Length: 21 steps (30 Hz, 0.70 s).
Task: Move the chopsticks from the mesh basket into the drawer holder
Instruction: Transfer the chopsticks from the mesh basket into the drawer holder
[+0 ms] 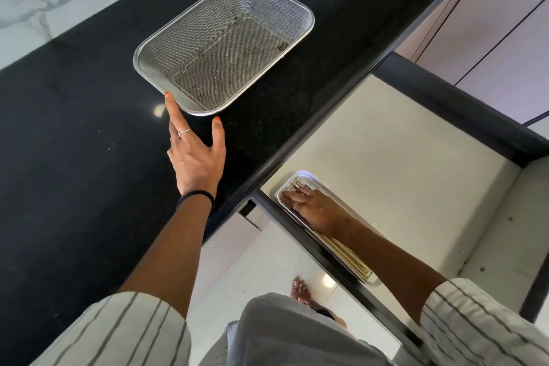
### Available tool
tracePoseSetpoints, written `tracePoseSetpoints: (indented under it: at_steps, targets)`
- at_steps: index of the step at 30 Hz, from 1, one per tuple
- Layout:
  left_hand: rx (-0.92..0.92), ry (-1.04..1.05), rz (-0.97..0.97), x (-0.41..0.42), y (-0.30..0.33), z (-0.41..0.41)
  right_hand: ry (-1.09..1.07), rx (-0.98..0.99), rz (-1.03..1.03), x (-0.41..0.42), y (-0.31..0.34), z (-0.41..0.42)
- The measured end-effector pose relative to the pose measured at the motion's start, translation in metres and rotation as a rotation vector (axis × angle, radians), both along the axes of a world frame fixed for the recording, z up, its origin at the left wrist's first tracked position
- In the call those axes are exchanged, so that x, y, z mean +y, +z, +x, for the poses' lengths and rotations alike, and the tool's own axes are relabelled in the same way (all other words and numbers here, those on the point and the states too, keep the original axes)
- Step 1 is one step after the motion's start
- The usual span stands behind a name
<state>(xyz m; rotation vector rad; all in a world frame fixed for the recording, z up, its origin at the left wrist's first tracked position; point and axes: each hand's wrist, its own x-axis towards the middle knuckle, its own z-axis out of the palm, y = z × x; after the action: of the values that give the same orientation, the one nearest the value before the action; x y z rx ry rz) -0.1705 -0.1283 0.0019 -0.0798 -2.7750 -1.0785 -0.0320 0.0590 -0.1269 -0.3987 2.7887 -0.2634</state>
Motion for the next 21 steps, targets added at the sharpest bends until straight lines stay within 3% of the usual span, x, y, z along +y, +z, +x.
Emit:
tracePoseSetpoints:
  at_steps: [7,12,14,17,21]
  targets:
    - [0.005,0.006,-0.004,0.000,-0.001,-0.001,-0.103,-0.003,-0.151,0.013,0.010,0.017]
    - [0.017,0.017,-0.011,0.000,-0.002,-0.001,-0.245,-0.037,-0.270,0.028,0.008,0.072]
    - [0.018,0.018,-0.012,0.001,-0.002,-0.001,-0.239,-0.087,-0.120,0.034,0.000,0.094]
    - [0.017,0.022,-0.008,0.001,-0.001,0.000,-0.432,-0.115,-0.025,0.036,0.000,0.112]
    - [0.024,0.013,0.003,0.001,-0.001,0.001,-0.522,-0.136,-0.014,0.026,0.000,0.114]
